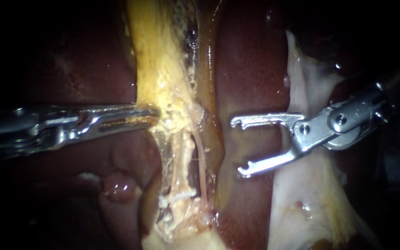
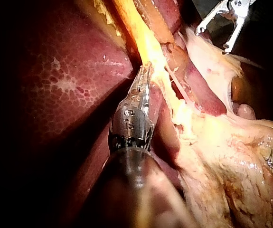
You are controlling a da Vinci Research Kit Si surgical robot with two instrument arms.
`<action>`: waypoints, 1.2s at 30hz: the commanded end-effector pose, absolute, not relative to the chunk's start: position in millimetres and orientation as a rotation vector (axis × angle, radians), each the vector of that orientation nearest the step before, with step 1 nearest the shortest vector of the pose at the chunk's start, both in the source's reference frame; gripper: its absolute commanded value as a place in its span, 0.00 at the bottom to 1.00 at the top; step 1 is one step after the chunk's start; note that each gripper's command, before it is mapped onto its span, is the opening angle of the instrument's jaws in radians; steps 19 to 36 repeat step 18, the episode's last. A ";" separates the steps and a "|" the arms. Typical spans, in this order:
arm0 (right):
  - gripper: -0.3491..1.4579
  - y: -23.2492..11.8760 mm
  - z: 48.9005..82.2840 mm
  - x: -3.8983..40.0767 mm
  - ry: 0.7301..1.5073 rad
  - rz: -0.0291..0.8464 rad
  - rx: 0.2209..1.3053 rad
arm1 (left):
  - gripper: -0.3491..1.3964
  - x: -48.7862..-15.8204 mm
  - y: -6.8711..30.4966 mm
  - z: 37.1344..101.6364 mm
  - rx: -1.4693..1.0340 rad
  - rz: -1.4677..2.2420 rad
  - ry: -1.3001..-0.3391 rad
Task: Going back first clip left tube
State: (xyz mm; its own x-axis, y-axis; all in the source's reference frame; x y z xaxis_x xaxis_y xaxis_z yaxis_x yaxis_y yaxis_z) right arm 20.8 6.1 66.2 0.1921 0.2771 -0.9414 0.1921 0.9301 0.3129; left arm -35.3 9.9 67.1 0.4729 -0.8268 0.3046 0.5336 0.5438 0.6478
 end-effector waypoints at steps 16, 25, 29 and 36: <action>0.52 6.3 66.0 20.6 1.401 0.066 0.398 | 0.00 -35.4 9.9 67.1 0.515 -0.880 -0.645; 0.52 6.3 66.0 20.5 1.401 0.066 0.399 | 0.00 -35.4 9.9 67.1 0.515 -0.880 -0.642; 0.52 6.3 66.0 20.5 1.401 0.066 0.399 | 0.00 -35.4 9.9 67.1 0.515 -0.880 -0.642; 0.52 6.3 66.0 20.5 1.401 0.066 0.399 | 0.00 -35.4 9.9 67.1 0.515 -0.880 -0.642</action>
